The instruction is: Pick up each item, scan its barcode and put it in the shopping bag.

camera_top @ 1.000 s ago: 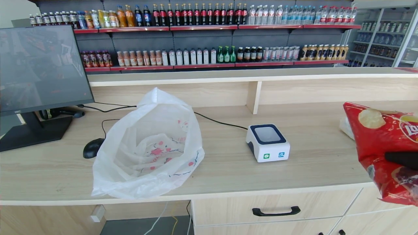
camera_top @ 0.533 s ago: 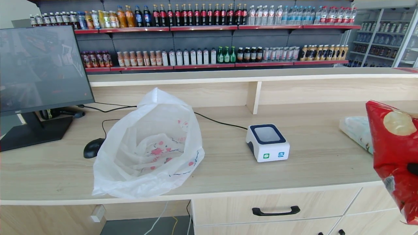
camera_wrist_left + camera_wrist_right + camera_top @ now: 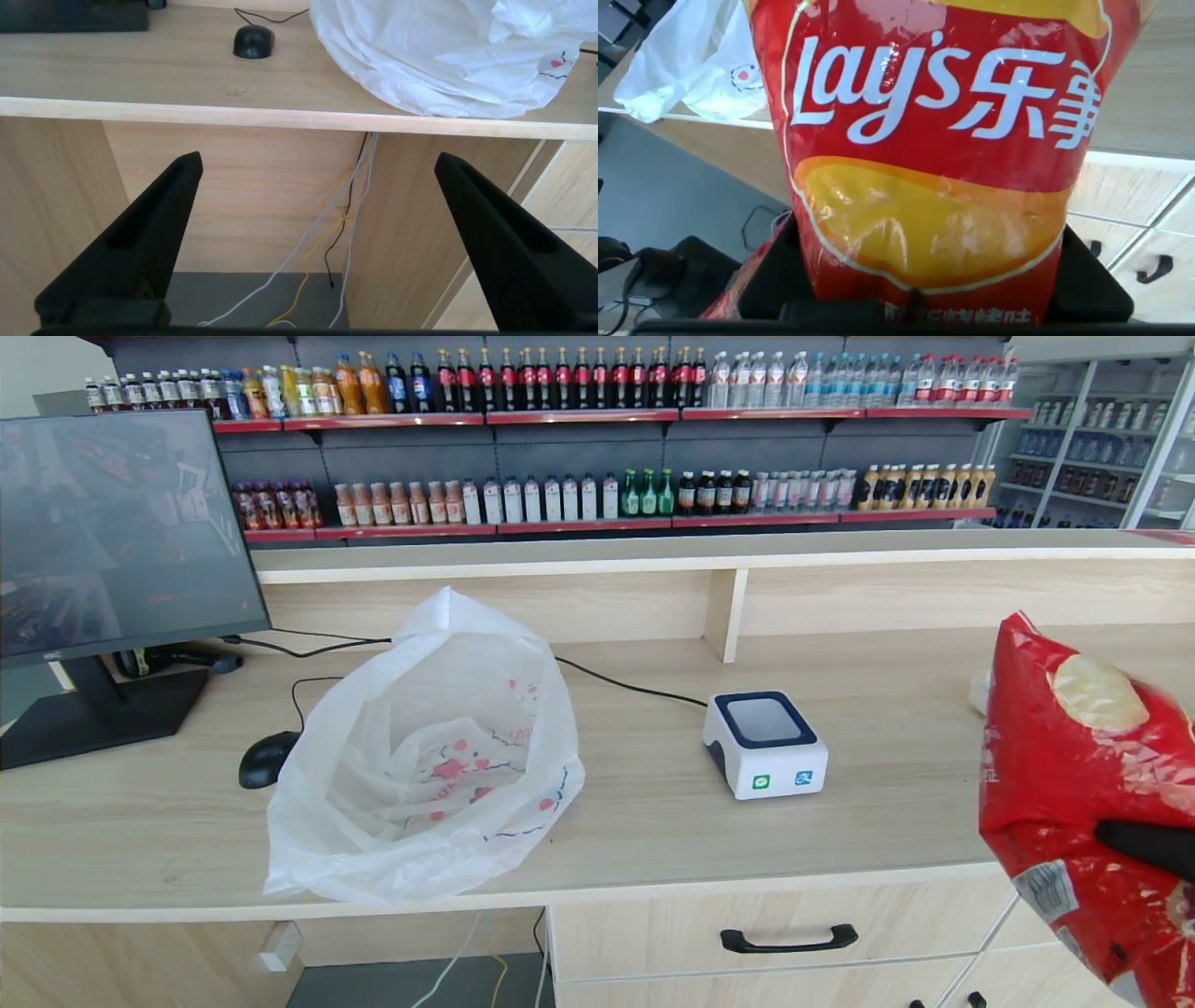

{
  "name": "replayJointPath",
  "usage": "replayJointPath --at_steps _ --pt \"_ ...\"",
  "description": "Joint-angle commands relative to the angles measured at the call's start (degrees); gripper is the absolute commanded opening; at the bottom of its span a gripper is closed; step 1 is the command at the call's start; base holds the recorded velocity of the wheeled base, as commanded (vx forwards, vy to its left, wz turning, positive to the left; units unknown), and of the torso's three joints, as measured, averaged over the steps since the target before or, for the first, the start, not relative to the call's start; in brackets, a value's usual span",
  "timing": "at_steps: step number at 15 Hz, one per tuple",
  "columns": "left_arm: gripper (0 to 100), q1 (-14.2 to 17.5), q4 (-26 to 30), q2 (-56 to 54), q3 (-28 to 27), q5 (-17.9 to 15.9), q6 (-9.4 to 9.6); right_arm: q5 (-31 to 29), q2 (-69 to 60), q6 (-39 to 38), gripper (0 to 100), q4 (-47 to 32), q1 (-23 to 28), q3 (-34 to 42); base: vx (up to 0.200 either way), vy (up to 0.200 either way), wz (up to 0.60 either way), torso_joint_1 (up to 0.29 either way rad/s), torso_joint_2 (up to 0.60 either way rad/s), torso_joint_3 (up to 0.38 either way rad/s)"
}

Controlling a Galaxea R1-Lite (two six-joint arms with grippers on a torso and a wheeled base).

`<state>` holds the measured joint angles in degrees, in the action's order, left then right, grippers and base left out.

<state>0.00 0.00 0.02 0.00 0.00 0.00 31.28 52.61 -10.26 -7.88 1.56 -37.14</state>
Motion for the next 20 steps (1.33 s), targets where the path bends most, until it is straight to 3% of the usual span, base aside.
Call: replayJointPath --at_steps 1,2,3,7,12,16,20 --pt "100 0.0 0.0 -0.02 0.0 0.0 0.0 2.03 3.11 -0.9 0 4.45 -2.7 4.8 0.0 0.0 0.0 0.0 0.0 0.0" --pt "100 0.0 0.0 -0.02 0.0 0.0 0.0 2.03 3.46 -1.25 0 5.41 -3.05 5.24 0.0 0.0 0.0 0.0 0.0 0.0" --pt "100 0.09 0.0 -0.02 0.0 0.0 0.0 2.73 6.62 -6.17 0 14.82 -7.98 7.7 0.0 0.0 0.0 0.0 0.0 0.0" --pt "100 0.0 0.0 -0.02 0.0 0.0 0.0 2.73 16.03 -27.88 0 43.56 -13.43 12.62 0.0 0.0 0.0 0.0 0.0 0.0" --pt "100 0.09 0.0 -0.02 0.0 0.0 0.0 2.73 17.52 -33.42 0 50.33 -19.84 15.61 0.0 0.0 0.0 0.0 0.0 0.0" --pt "100 0.0 0.0 -0.02 0.0 0.0 0.0 2.73 17.61 -43.79 0 71.07 -28.63 23.08 0.0 0.0 0.0 0.0 0.0 0.0" --pt "100 0.0 0.0 -0.02 0.0 0.0 0.0 2.73 19.9 -48.45 0 76.17 -30.92 23.26 0.0 0.0 0.0 0.0 0.0 0.0"
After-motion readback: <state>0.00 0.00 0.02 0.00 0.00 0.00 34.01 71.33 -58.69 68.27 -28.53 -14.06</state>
